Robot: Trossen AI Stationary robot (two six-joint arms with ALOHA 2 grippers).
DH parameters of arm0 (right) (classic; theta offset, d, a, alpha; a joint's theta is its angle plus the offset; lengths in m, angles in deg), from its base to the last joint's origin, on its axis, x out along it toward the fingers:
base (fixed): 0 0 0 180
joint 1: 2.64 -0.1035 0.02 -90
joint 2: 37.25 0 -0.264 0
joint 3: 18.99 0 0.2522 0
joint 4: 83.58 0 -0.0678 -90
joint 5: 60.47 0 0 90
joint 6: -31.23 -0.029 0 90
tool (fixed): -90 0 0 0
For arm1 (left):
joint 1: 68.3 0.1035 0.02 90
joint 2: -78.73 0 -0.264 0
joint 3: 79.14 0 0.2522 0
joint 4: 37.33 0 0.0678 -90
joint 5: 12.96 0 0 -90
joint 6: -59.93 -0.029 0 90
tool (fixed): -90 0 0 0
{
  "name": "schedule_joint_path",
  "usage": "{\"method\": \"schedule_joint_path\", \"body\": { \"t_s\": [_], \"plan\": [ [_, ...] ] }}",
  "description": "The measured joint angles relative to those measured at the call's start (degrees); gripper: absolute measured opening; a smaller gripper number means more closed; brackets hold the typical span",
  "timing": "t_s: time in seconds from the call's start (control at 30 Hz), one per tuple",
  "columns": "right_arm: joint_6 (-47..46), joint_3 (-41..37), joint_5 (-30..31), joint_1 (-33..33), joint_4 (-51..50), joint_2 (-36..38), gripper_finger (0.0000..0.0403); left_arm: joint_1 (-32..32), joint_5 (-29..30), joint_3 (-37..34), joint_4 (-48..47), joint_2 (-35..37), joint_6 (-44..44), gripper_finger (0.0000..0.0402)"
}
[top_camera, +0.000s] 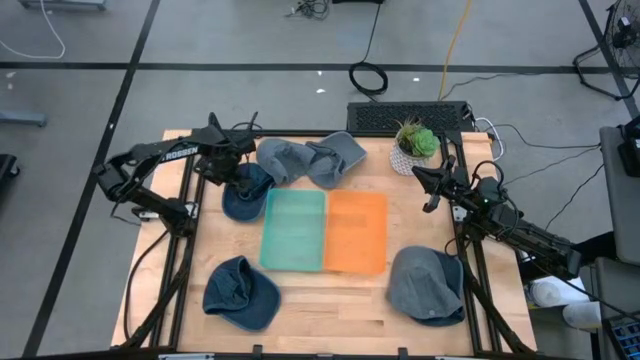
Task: Pick & Place hat
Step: Put the top blue cap into the orange bin
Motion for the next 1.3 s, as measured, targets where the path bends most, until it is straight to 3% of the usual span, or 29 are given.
{"method": "schedule_joint_path", "body": {
  "t_s": [0.27,0.47,1.03,1.3],
  "plan": [
    [0.00,0.01,0.01,-0.01,0.01,0.01,0.0016,0.04,-7.15,-2.77,8.41,-2.49,1.69,0.0253],
    [0.00,0.00,0.00,-0.01,0.01,-0.01,0.0016,0.04,-5.58,-2.77,8.96,-2.79,3.16,0.0239],
    [0.00,0.02,0.00,0.00,0.00,0.01,0.0016,0.00,-2.19,-2.65,6.42,-2.69,2.30,0.0023],
    [0.00,0.02,0.00,-0.02,0.00,0.01,0.0016,0.04,-1.44,-2.29,3.89,-2.17,3.15,0.0014]
  ]
}}
